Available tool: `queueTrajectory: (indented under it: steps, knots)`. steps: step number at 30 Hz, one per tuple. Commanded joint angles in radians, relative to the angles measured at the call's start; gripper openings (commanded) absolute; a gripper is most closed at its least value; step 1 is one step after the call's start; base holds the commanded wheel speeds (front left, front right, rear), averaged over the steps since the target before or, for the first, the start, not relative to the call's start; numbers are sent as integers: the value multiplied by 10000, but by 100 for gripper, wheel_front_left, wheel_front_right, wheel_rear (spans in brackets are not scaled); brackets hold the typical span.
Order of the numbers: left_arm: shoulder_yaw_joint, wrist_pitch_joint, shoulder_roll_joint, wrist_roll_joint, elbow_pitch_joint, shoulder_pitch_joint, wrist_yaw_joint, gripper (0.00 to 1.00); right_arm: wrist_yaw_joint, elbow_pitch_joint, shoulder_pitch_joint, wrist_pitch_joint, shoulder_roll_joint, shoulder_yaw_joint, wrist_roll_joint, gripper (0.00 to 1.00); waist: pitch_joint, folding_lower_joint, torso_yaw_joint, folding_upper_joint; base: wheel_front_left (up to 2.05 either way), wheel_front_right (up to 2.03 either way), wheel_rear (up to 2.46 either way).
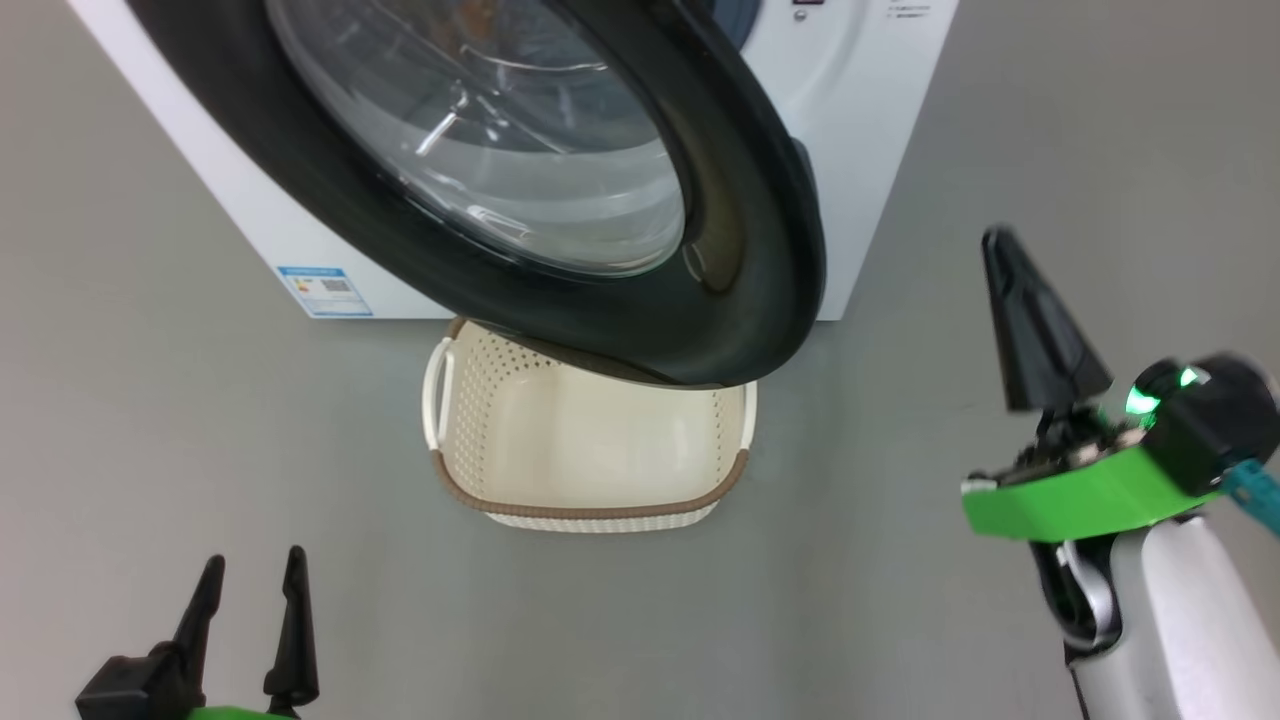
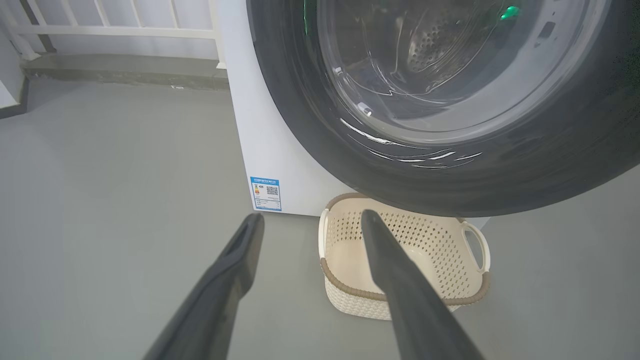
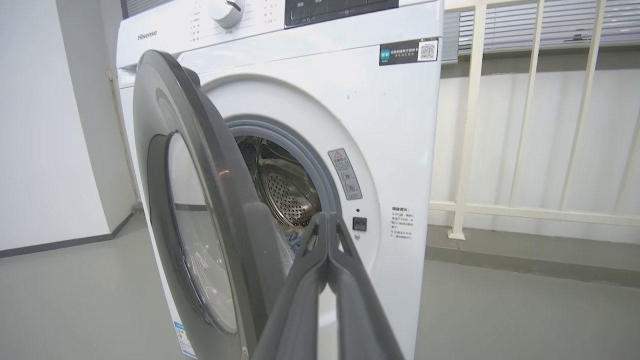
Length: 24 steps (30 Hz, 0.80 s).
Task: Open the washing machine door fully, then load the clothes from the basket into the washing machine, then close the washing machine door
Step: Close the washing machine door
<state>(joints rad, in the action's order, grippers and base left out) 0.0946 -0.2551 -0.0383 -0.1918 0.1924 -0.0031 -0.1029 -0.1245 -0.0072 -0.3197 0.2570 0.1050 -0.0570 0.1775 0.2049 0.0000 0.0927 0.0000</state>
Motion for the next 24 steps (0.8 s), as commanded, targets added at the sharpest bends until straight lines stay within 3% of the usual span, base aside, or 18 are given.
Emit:
queueTrajectory:
  steps: [1, 6, 12, 18, 24]
  knots:
    - [348, -66, -120, -44, -104, -251, -43, 100, -62, -593, -410, 48, 22, -312, -108, 0, -31, 0, 161, 0, 0, 0, 0]
    - [313, -66, -120, -45, 5, -240, -53, 100, -62, -1337, -774, 48, 46, -790, -119, 0, -286, 0, 265, 0, 0, 0, 0]
    - [125, -66, -120, -219, -23, -240, 24, 100, -62, -1812, -1406, 48, 71, -2268, -13, 0, -390, 0, 333, 0, 0, 0, 0]
    - [-403, -67, -120, -560, -142, -519, 86, 100, -62, -758, -1628, 48, -14, -3644, 238, 0, -221, 0, 526, 0, 0, 0, 0]
    - [-589, -67, -120, -899, -149, -783, 211, 100, -62, 540, -1379, 48, -233, -3861, 486, 0, 102, 0, 729, 0, 0, 0, 0]
